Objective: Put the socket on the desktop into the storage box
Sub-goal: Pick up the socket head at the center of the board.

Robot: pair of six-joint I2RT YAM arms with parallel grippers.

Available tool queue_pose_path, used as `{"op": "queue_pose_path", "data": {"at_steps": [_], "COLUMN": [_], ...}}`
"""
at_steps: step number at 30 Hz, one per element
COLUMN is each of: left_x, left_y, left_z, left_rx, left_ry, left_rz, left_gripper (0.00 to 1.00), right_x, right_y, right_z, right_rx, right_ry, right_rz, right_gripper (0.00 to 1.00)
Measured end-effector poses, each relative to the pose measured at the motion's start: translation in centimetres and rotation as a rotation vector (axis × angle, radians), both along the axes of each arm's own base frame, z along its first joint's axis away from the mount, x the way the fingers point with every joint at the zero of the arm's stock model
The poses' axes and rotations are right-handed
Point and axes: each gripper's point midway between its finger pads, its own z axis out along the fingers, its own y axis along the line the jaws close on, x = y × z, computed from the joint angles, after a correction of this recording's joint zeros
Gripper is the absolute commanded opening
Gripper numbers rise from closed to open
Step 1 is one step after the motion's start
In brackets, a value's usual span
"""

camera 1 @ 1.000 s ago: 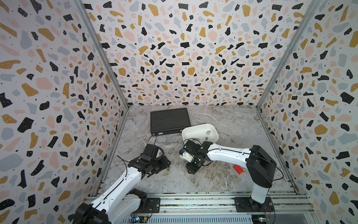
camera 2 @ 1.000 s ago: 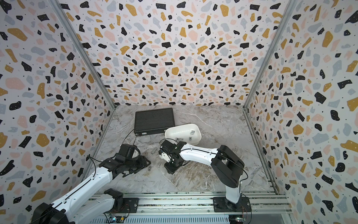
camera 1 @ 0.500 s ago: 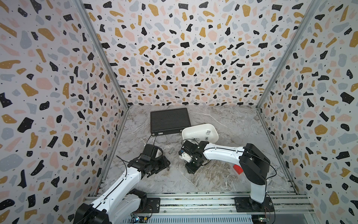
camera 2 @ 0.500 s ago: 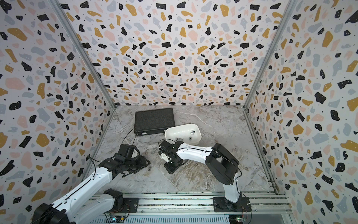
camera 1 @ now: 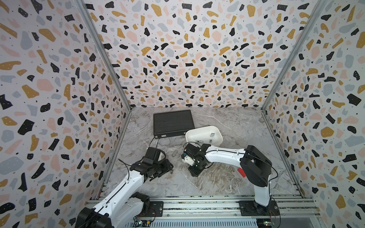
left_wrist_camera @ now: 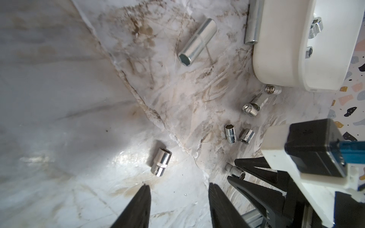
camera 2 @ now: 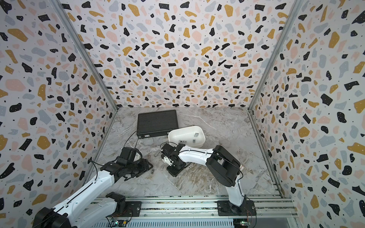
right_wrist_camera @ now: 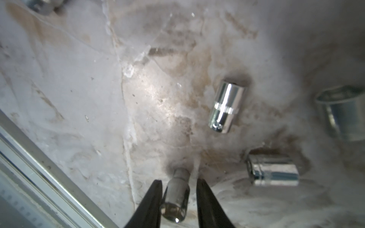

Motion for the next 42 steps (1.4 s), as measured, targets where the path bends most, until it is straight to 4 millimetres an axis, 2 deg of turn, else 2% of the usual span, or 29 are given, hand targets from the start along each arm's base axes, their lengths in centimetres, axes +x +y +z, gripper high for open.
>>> {"op": "queue_pose_path", "data": {"at_steps": [4, 15, 24, 31, 42], "left_x": [0.0, 0.0, 0.2, 1.1, 4.6], "left_y": [0.0, 0.1, -0.3, -0.9, -2.8], "left_z": [0.0, 0.0, 0.0, 0.4, 3.2], "left_rx": [-0.002, -0.003, -0.02, -0.037, -0.081], "left_ry": [0.001, 0.001, 0.006, 0.006, -0.058], "left_rz": [-0.001, 0.004, -0.007, -0.015, -0.039], "left_gripper": [0.51, 0.51, 0.51, 0.51, 0.51], "right_x": [0.0, 0.2, 1.2, 5.0, 12.5], "right_y": [0.0, 0.0, 0.2, -1.9, -5.5], "right_z": [0.0, 0.3, 4.4, 7.7, 11.2], "right_rx": [0.0, 0.001, 0.093, 0.164, 0.199], "right_ry": [-0.001, -0.017, -0.062, -0.1, -0.176], "right_rz": [0.0, -0.004, -0.048, -0.17, -0.371], "right_gripper": [0.23, 0.22, 0.22, 0.23, 0.23]}}
